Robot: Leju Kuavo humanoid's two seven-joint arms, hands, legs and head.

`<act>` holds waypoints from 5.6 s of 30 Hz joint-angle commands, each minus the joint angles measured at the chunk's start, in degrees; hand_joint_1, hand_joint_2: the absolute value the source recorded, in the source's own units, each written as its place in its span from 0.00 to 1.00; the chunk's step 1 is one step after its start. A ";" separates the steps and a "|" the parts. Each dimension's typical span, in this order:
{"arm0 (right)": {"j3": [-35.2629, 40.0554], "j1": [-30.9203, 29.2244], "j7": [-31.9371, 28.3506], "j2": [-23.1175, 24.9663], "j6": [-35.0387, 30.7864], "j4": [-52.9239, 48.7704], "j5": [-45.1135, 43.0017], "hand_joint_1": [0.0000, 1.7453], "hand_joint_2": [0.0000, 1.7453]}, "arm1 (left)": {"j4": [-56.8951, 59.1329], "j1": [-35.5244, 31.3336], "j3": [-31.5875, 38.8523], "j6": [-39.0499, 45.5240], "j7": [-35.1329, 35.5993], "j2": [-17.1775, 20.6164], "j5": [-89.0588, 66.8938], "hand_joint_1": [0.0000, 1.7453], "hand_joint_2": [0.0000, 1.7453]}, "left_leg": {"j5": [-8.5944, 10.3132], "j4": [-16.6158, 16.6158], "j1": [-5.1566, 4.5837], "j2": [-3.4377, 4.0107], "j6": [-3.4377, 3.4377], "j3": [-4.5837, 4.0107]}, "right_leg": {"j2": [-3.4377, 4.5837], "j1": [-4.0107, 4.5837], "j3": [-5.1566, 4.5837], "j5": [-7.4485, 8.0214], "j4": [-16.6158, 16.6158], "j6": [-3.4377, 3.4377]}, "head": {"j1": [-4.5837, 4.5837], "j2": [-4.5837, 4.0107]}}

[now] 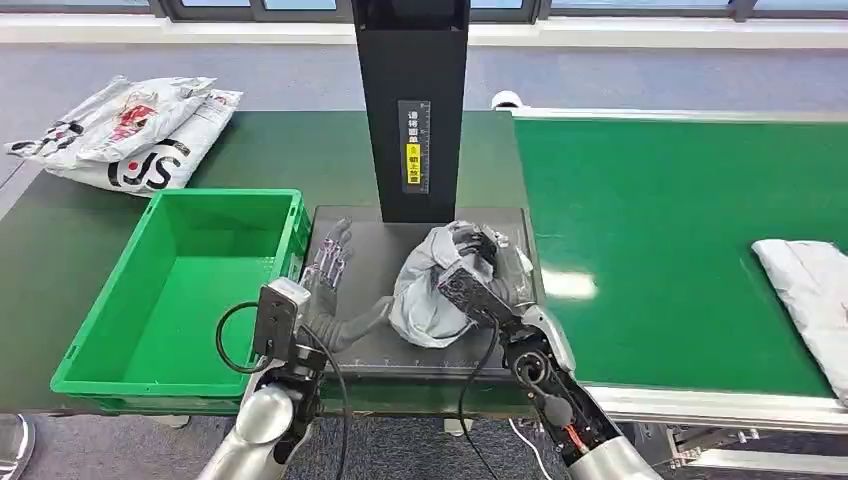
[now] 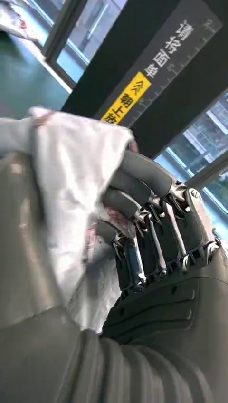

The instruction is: Moved the parcel from conveyor to table for the left to box.

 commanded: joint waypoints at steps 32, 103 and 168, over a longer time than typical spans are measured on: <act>-18.38 23.01 5.46 -7.12 -15.06 -48.47 6.30 0.00 1.00 | -1.77 -1.61 2.85 5.75 7.48 3.50 -12.10 0.00 1.00 | 0.00 -0.01 0.00 -0.18 0.03 -0.06 | -0.27 0.01 -0.02 -0.05 -0.03 -0.02 | 0.00 0.00; -15.08 11.78 4.59 -1.27 -12.83 -36.24 4.53 0.00 1.00 | 57.71 -30.30 -13.86 5.45 29.06 -9.53 -46.29 1.00 1.00 | 0.14 -0.08 0.00 0.31 0.03 0.05 | 0.13 0.02 0.00 0.24 -0.08 -0.07 | 0.00 0.02; -22.92 25.39 4.75 -2.64 -15.90 -48.77 6.01 0.00 1.00 | -9.14 -11.91 24.02 17.69 28.56 20.57 -74.50 1.00 1.00 | 0.18 -0.16 0.00 0.32 -0.04 -0.06 | 0.22 -0.01 -0.17 0.18 -0.02 -0.10 | 0.00 0.02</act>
